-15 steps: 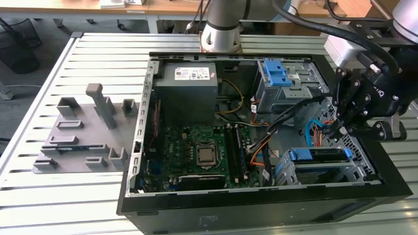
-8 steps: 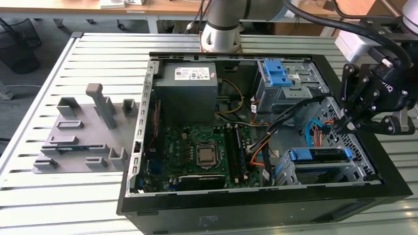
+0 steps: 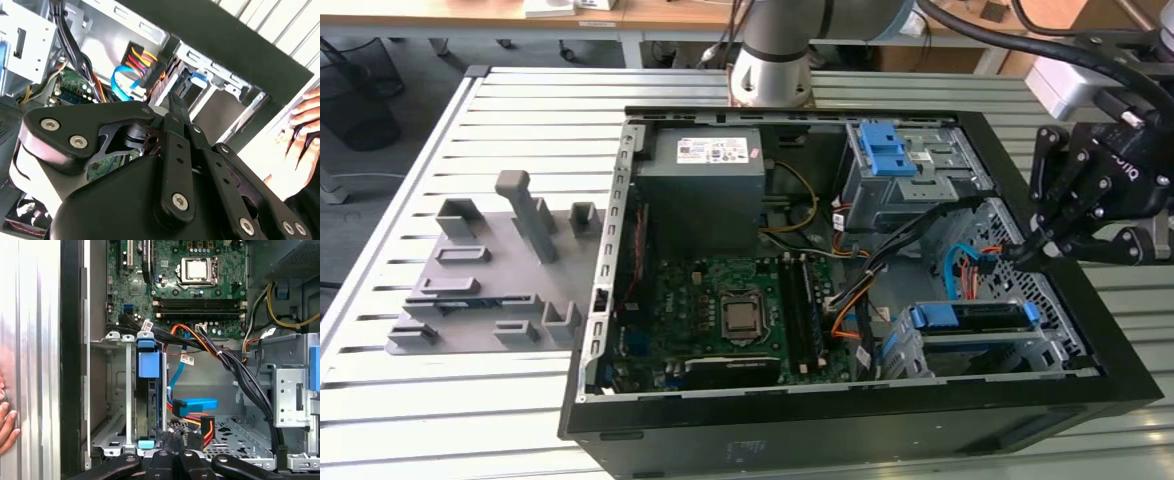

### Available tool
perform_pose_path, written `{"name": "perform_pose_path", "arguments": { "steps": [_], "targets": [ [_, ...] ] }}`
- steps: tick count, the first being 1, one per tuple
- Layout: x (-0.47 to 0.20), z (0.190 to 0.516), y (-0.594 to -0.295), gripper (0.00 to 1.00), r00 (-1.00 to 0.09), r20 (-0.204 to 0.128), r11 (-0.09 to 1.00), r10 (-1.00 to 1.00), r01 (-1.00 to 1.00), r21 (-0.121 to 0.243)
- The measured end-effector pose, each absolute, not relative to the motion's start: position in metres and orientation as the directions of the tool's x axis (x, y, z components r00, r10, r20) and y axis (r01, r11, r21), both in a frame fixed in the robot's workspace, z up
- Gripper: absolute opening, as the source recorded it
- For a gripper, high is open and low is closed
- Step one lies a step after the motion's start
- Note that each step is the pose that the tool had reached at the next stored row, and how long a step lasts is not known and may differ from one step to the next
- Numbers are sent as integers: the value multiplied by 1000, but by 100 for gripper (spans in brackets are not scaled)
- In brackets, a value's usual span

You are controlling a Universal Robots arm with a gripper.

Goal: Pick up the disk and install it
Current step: 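Insert the first disk wire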

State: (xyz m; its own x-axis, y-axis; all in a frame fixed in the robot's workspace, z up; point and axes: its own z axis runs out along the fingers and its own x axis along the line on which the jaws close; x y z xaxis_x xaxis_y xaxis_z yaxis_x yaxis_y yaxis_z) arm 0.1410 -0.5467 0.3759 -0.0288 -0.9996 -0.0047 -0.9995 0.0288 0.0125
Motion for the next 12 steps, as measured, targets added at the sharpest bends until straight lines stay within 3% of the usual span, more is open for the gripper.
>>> {"name": "perform_pose_path", "arguments": {
  "steps": [12],
  "targets": [
    [148, 371, -532, 11, -33, 20, 33, -999, -999, 13]
  ]
}}
